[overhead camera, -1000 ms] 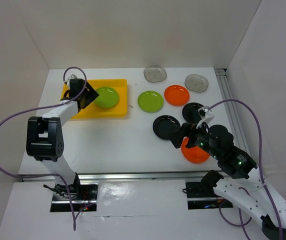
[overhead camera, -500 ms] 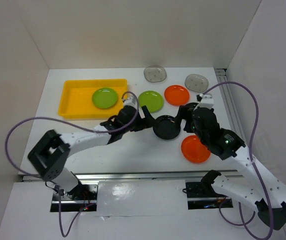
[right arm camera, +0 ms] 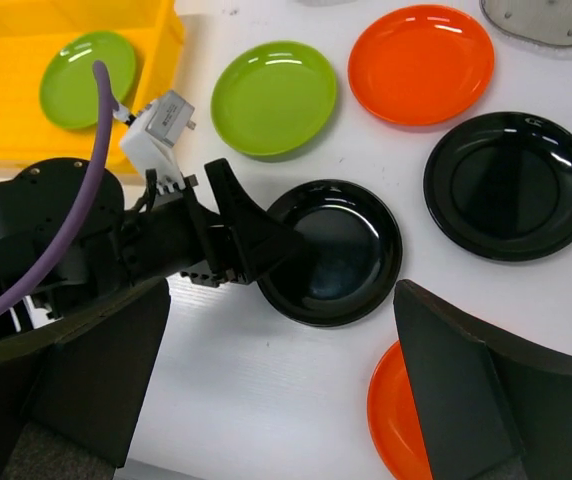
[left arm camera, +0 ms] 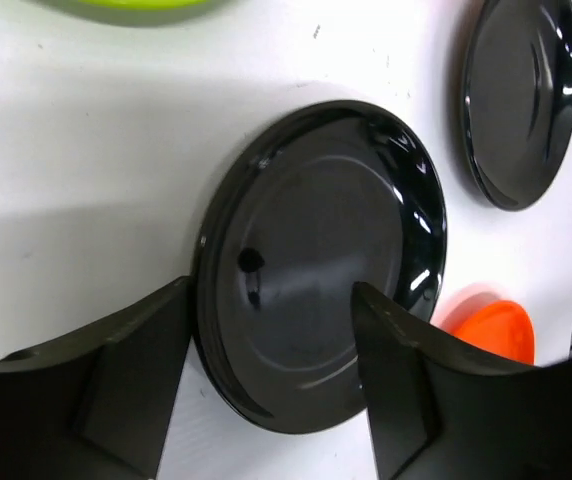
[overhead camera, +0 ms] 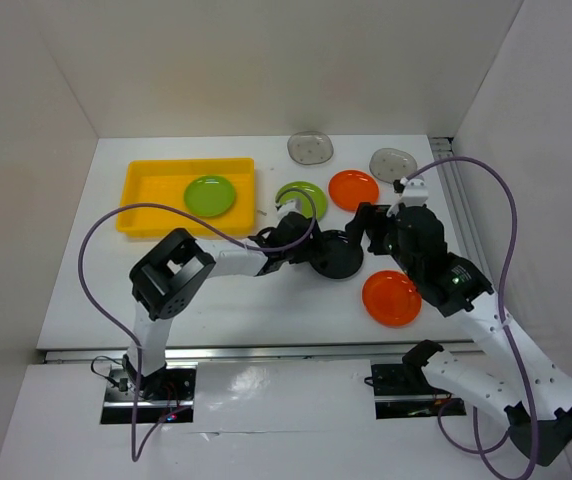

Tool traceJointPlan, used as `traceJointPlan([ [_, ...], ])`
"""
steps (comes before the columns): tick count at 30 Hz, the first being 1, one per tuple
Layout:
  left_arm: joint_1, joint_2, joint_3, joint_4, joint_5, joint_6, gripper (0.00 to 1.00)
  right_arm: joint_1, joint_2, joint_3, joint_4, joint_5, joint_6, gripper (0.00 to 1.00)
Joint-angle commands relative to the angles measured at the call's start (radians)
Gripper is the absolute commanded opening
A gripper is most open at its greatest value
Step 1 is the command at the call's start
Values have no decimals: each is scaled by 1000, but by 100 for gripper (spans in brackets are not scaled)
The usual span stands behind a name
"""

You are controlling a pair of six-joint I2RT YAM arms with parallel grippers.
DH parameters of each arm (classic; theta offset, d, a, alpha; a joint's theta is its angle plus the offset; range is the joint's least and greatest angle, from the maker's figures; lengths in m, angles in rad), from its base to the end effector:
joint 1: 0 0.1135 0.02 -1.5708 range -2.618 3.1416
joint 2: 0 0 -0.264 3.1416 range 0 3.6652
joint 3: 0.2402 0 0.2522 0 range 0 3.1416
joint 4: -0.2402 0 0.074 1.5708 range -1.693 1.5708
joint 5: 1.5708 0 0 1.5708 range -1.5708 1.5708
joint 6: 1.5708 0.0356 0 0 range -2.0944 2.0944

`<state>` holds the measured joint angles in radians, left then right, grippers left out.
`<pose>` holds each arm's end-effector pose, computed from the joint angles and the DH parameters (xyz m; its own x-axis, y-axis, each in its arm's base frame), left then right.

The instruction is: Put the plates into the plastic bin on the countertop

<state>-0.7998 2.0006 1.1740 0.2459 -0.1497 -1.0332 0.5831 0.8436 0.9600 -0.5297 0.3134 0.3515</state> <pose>0.3044 -0.3057 0.1540 -0.7303 -0.4672 -0.4984 -0.0097 0.7366 -0.6762 0.1560 0.0897 0.3554 -0.4140 0.1193 -0.9024 -0.1550 0.9676 0.1991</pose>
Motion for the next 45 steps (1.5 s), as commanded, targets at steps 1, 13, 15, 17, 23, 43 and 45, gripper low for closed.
traceJointPlan([
  [1, 7, 53, 12, -65, -17, -21, 75, -31, -38, -7, 62, -65, -23, 100],
  [13, 7, 34, 13, -74, 13, -42, 0, -62, -47, -17, 62, -94, -23, 100],
  [15, -4, -84, -48, -74, -20, -51, 0, -62, -37, -17, 62, -114, -23, 100],
  [17, -4, -170, -57, -165, -42, -51, 0, -62, -28, -17, 62, -114, -13, 100],
  [23, 175, -440, 50, -487, -129, -33, 0, -71, -28, -49, 82, -125, -13, 100],
  [43, 781, -162, 242, -466, 12, 165, 0, -80, 103, -93, 201, -277, -13, 100],
  [45, 792, -122, 266, -497, 2, 165, 7, -80, 94, -93, 191, -277, -13, 100],
])
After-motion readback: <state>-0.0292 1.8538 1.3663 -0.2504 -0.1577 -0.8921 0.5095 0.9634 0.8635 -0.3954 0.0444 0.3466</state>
